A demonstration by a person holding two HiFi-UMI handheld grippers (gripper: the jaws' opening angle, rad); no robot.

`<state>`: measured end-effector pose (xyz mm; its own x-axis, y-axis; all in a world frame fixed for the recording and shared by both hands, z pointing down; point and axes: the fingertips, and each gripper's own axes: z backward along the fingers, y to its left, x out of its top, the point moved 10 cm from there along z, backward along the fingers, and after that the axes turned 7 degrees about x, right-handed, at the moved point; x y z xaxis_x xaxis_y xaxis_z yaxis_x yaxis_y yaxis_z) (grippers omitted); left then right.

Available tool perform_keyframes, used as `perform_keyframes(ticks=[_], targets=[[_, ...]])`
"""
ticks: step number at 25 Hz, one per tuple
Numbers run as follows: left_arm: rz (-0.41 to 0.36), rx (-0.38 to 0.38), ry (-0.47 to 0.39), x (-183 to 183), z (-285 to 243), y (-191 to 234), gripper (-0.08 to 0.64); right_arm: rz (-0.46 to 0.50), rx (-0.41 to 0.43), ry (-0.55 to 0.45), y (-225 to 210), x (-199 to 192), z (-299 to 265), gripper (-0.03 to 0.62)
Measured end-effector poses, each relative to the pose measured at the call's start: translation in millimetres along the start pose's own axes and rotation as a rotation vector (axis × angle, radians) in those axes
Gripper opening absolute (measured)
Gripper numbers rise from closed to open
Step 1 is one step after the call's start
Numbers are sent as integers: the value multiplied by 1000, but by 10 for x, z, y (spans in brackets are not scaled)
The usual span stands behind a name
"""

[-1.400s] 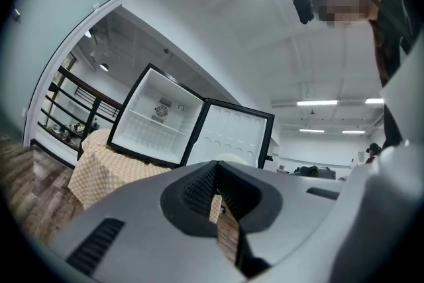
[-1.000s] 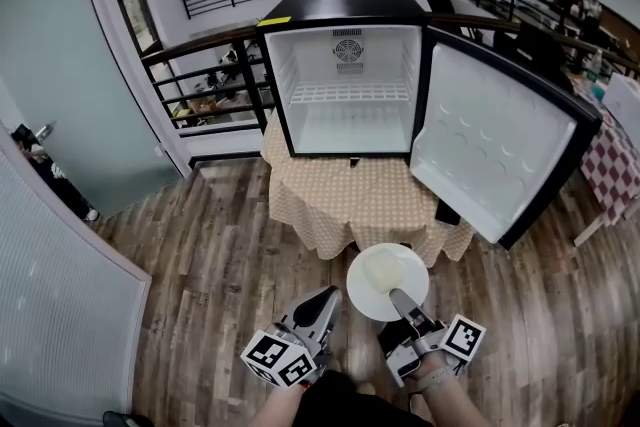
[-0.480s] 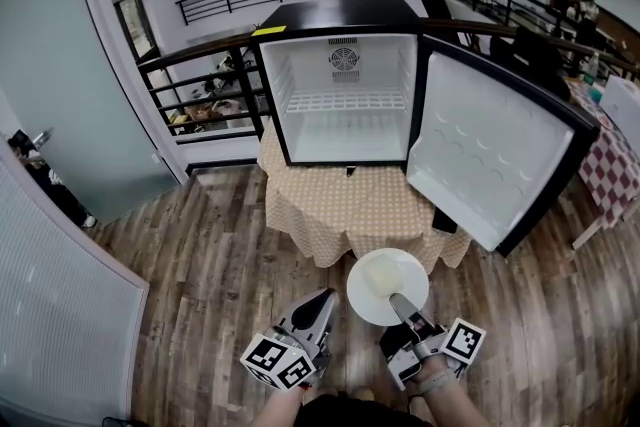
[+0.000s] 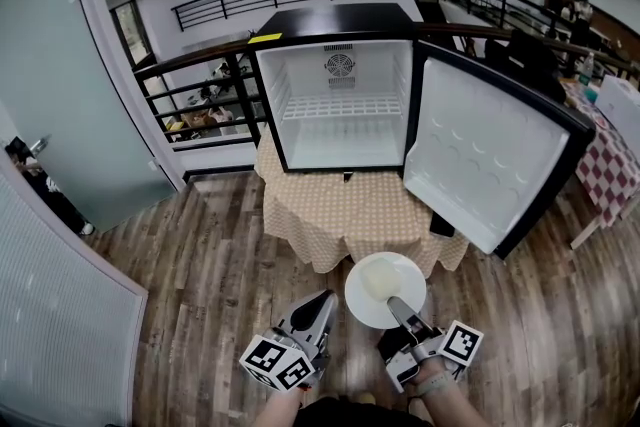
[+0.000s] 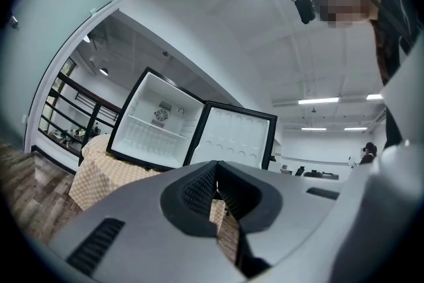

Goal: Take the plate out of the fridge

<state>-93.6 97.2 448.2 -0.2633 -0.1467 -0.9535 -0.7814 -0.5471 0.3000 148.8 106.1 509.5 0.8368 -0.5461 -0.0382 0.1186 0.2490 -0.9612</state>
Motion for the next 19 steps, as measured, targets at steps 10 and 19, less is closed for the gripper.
perform_keyframes(ticks=[10, 19], targets=[[0, 0, -1, 14, 69, -36, 9, -8, 3, -7, 18, -40, 28, 41], [-16, 1, -6, -17, 109, -62, 9, -14, -3, 1, 11, -36, 63, 41]])
